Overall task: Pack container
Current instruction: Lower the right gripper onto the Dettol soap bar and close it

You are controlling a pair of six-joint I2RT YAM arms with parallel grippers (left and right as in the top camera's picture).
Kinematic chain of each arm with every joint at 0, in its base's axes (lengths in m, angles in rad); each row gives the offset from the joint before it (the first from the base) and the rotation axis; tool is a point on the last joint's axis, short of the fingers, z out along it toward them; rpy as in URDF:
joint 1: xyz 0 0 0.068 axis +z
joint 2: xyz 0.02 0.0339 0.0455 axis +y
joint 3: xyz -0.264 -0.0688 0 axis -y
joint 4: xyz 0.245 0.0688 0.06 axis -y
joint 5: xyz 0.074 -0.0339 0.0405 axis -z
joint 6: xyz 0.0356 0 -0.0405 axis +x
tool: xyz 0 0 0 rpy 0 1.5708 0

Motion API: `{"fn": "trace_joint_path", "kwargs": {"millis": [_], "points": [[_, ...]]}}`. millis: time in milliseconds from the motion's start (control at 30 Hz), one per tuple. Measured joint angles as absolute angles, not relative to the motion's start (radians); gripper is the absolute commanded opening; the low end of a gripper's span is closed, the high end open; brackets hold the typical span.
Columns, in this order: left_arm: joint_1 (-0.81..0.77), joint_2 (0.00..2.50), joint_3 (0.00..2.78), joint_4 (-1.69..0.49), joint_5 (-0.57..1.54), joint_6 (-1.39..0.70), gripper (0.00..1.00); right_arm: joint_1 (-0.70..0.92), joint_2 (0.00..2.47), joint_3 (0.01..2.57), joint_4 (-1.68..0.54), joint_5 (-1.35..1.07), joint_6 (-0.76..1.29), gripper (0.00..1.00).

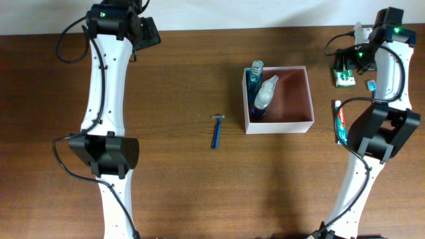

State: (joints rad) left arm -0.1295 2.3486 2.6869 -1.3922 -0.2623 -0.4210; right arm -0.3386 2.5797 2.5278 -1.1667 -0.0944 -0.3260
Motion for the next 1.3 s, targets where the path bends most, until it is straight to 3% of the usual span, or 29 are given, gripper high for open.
{"fn": "trace_joint_path", "kwargs": {"millis": [1300], "points": [[-0.13,2.349,2.687,-1.424,-0.262,-0.421,0.99,-0.339,2.582,2.307,-1.037,-0.094,-0.352,0.98]]}}
